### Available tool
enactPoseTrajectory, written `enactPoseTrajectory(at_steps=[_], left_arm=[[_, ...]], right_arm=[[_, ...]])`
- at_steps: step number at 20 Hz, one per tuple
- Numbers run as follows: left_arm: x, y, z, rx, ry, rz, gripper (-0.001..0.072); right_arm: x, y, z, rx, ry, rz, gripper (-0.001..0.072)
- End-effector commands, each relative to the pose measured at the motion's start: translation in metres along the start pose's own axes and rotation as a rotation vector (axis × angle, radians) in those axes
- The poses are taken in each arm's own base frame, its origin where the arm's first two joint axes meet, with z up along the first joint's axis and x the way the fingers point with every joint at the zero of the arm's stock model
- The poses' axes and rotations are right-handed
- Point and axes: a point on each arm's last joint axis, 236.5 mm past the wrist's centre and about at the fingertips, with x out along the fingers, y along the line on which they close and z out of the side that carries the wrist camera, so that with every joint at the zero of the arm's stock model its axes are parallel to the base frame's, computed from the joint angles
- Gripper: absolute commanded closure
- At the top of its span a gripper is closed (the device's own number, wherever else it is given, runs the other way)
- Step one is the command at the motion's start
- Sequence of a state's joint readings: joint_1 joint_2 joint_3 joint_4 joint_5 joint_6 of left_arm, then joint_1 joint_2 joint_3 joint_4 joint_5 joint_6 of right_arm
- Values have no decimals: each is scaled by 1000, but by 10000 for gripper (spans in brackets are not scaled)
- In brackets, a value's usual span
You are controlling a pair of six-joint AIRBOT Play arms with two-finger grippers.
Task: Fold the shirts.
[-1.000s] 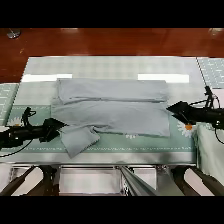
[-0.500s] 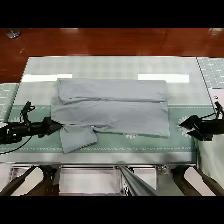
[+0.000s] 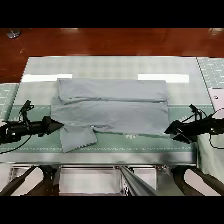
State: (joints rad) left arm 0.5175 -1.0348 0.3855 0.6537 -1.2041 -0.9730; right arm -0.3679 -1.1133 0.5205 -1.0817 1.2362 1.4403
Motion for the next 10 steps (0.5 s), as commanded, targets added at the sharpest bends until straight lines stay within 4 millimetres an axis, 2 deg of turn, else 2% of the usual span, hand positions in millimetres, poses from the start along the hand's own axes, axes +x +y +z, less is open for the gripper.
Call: enactPoseTrajectory(at_steps=[1, 3, 4, 5, 6, 8, 10], left_arm=[[0, 0, 0, 2, 0, 0, 684], [0, 0, 0, 2, -1, 0, 684], [0, 0, 0, 2, 0, 0, 684], [0, 0, 0, 2, 0, 0, 684], [0, -1, 0, 7, 0, -1, 684], [-1, -1, 2, 27, -5, -1, 684], [-6, -6, 14, 43, -33, -1, 684]], right_arm=[[11, 27, 29, 19, -92, 111, 91], [14, 36, 33, -6, -80, 118, 92], [13, 42, 36, -35, -81, 113, 151], [11, 48, 40, -61, -90, 109, 358], [6, 55, 45, -111, -107, 113, 685], [-9, 68, 57, -167, -138, 123, 690], [-28, 76, 74, -201, -192, 114, 690]])
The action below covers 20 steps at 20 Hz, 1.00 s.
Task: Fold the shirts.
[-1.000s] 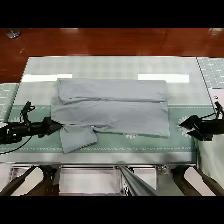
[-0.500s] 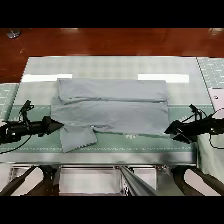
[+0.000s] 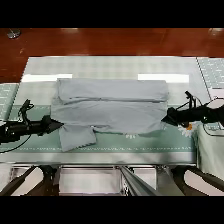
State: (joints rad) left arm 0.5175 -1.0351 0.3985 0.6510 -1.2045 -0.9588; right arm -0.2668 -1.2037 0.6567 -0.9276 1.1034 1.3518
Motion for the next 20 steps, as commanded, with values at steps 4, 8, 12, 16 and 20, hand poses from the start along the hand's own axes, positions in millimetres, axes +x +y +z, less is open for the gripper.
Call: enactPoseTrajectory(at_steps=[4, 8, 12, 16, 20], left_arm=[[-20, -23, 66, 62, -153, -7, 684], [0, -45, 123, 92, -137, 5, 685], [32, -67, 193, 62, -113, -14, 685], [54, -71, 245, 9, -116, -34, 685], [70, -59, 254, -30, -76, -41, 683]], right_arm=[[-36, 29, 67, -90, -126, -9, 690], [-32, 52, 120, -40, -192, 59, 690], [-31, 59, 165, -19, -238, 72, 690], [-23, 62, 193, 8, -243, 94, 689], [-9, 65, 216, 31, -241, 138, 677]])
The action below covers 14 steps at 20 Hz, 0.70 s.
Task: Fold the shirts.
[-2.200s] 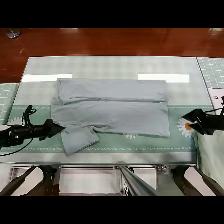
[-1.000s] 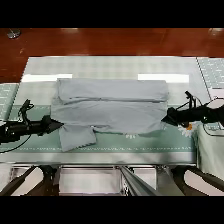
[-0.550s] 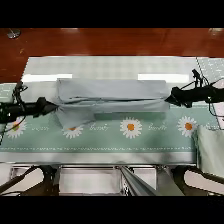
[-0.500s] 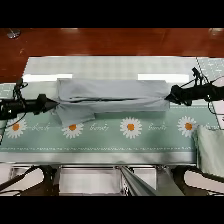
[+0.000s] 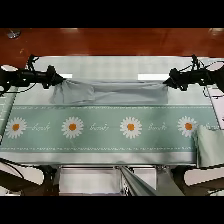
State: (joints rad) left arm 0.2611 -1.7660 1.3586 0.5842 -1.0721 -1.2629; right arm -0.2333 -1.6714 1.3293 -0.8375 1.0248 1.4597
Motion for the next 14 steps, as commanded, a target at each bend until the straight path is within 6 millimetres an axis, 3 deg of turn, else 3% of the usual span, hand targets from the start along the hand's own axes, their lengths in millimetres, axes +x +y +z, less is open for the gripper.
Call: enactPoseTrajectory(at_steps=[1, 2, 3, 5, 7, 9, 12, 14], left_arm=[[20, 8, 0, -29, 64, -13, 604], [22, 8, -9, -15, 105, -22, 269], [19, 11, -16, -4, 138, -10, -2], [-8, 28, -23, 12, 216, 51, 1], [-54, 60, -22, -5, 240, 181, 2], [-109, 85, -9, -13, 140, 315, 2], [-159, 77, 14, 35, -148, 384, 3], [-166, 54, 2, 89, -270, 374, 3]], right_arm=[[17, 7, 18, 26, -5, 58, 410], [19, 14, 19, 11, -4, 99, 86], [16, 20, 22, -5, -4, 133, 86], [-1, 14, 29, -20, 2, 131, 88], [-24, -19, 32, -2, 29, 85, 90], [-42, -60, 26, 53, 67, 16, 90], [-41, -86, 18, 108, 91, -28, 90], [-25, -85, 9, 105, 133, -30, 90]])
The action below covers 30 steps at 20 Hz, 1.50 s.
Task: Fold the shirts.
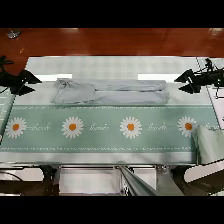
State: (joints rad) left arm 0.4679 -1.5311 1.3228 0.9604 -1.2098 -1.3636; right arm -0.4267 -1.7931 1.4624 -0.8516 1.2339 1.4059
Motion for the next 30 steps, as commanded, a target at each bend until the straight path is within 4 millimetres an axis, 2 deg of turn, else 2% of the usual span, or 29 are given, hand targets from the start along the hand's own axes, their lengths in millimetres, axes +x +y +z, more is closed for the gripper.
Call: enactPoseTrajectory(at_steps=[1, 3, 6, 8, 10, 11, 12, 13, 14, 15, 16, 19, 20, 22, 24, 26, 30], left_arm=[[-34, -13, -10, 32, -240, 32, 3], [-30, -52, -52, 102, -256, -59, 3], [-17, -92, -112, 167, -204, -143, 3], [-8, -112, -139, 223, -152, -178, 3], [3, -126, -154, 265, -102, -196, 3], [9, -131, -161, 278, -78, -202, 4], [14, -134, -167, 286, -56, -206, 4], [19, -137, -171, 287, -37, -213, 11], [23, -141, -175, 277, -21, -227, 214], [25, -144, -176, 264, -12, -242, 588], [26, -150, -178, 280, -10, -268, 685], [24, -186, -184, 372, -35, -367, 685], [27, -199, -188, 412, -39, -376, 686], [39, -229, -207, 510, 18, -394, 687], [64, -261, -226, 629, 69, -364, 687], [93, -294, -243, 745, 99, -313, 688], [149, -347, -274, 819, 160, -267, 687]], right_arm=[[18, -13, -15, 13, 73, -34, 90], [38, -3, -27, -14, 124, -36, 90], [60, 16, -50, -69, 202, -36, 90], [72, 29, -67, -107, 253, -37, 90], [81, 38, -74, -134, 267, -39, 110], [83, 43, -75, -141, 267, -35, 282], [83, 47, -75, -150, 267, -27, 570], [80, 54, -76, -167, 271, -3, 690], [73, 59, -74, -176, 260, 9, 690], [60, 61, -70, -190, 240, 2, 690], [45, 62, -67, -212, 219, -16, 690], [-13, 66, -71, -281, 122, -69, 690], [-31, 71, -81, -301, 88, -65, 690], [-62, 71, -116, -349, 43, -98, 690], [-85, 69, -152, -343, -11, -128, 690], [-103, 75, -180, -337, -80, -116, 690], [-137, 93, -213, -364, -183, -91, 690]])
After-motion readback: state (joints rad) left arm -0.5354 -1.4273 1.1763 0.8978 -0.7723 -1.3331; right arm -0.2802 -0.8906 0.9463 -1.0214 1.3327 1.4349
